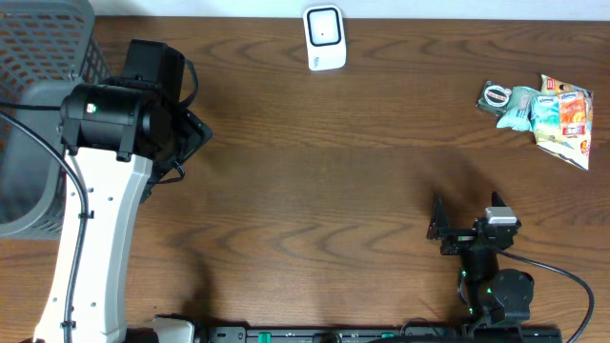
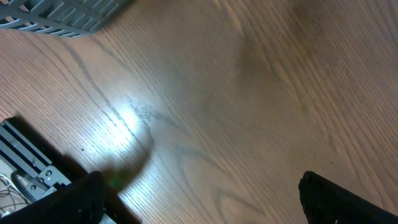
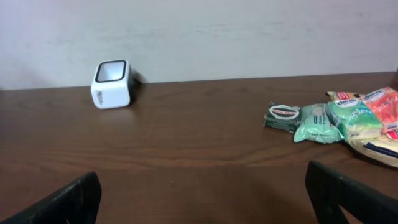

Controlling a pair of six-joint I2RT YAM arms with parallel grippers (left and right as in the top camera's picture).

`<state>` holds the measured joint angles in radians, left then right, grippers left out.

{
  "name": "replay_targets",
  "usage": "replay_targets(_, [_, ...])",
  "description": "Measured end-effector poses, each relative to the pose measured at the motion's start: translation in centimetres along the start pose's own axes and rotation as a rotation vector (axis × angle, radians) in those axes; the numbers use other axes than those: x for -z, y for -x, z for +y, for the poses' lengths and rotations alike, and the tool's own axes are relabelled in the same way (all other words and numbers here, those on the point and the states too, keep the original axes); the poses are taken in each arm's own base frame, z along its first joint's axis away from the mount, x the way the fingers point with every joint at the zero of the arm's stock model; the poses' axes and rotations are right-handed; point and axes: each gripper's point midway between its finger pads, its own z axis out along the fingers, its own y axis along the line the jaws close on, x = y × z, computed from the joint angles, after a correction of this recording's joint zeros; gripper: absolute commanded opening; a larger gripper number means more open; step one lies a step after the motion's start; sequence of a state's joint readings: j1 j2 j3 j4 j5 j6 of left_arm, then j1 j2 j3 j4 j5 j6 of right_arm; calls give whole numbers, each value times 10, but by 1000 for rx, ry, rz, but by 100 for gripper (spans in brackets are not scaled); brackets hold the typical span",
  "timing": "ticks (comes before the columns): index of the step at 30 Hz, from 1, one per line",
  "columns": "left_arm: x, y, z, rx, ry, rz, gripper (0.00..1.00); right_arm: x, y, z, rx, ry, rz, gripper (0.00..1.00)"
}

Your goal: Scan the item barcode

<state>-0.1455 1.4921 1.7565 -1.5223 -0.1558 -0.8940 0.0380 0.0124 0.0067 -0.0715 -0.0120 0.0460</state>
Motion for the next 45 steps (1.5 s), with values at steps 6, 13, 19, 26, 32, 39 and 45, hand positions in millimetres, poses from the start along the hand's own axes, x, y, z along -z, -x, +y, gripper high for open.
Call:
replay_targets(6, [0, 0, 0, 0, 0, 0, 98, 0, 0, 0, 19, 0, 0, 99])
replay_targets(13, [0, 0, 0, 0, 0, 0, 98, 0, 0, 0, 58, 0, 0, 99])
replay_targets(19, [0, 0, 0, 0, 0, 0, 98, 0, 0, 0, 50, 0, 0, 99])
replay_targets(26, [0, 0, 0, 0, 0, 0, 98, 0, 0, 0, 32, 0, 0, 99])
replay_targets(32, [0, 0, 0, 0, 0, 0, 98, 0, 0, 0, 31, 0, 0, 99])
replay_targets(39, [0, 0, 0, 0, 0, 0, 98, 0, 0, 0, 31, 0, 0, 99])
replay_targets(45, [0, 0, 0, 0, 0, 0, 98, 0, 0, 0, 31, 0, 0, 99])
